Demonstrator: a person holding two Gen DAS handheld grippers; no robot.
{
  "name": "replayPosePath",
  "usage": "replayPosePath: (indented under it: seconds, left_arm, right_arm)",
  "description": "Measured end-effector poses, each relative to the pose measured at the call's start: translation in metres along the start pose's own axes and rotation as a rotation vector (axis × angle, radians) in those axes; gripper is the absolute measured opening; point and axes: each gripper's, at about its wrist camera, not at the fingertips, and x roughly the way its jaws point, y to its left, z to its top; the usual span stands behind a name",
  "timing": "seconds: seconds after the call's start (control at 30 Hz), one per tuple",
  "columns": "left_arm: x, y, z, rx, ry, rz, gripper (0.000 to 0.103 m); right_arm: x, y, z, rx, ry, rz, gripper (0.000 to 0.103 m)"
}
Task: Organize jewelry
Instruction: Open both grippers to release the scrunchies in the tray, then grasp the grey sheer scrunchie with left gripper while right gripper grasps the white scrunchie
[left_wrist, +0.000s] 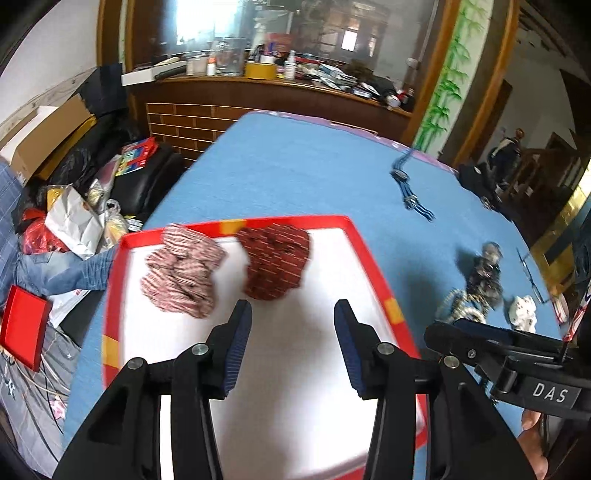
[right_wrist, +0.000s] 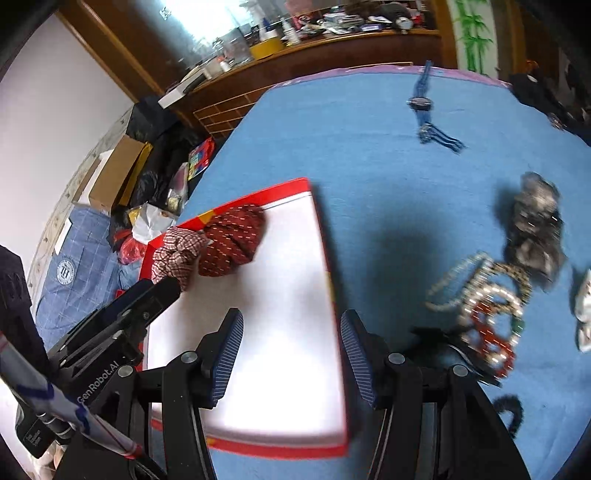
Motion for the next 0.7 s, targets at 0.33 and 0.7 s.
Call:
replayPosePath:
  seconds: [0.33, 0.7]
  left_arm:
    - [0.001, -0.061, -0.015, 0.091, 0.021, -0.004, 0.045]
    - [0.003, -0.135, -0.034, 0.231, 0.011, -0.015, 0.049]
  right_arm:
    - [-0.041, -0.058, -0.021, 0.077, -0.050, 0.013, 0.060]
    - [-0.078, -0.122, -0.034, 0.169, -0.119, -0.044, 0.061]
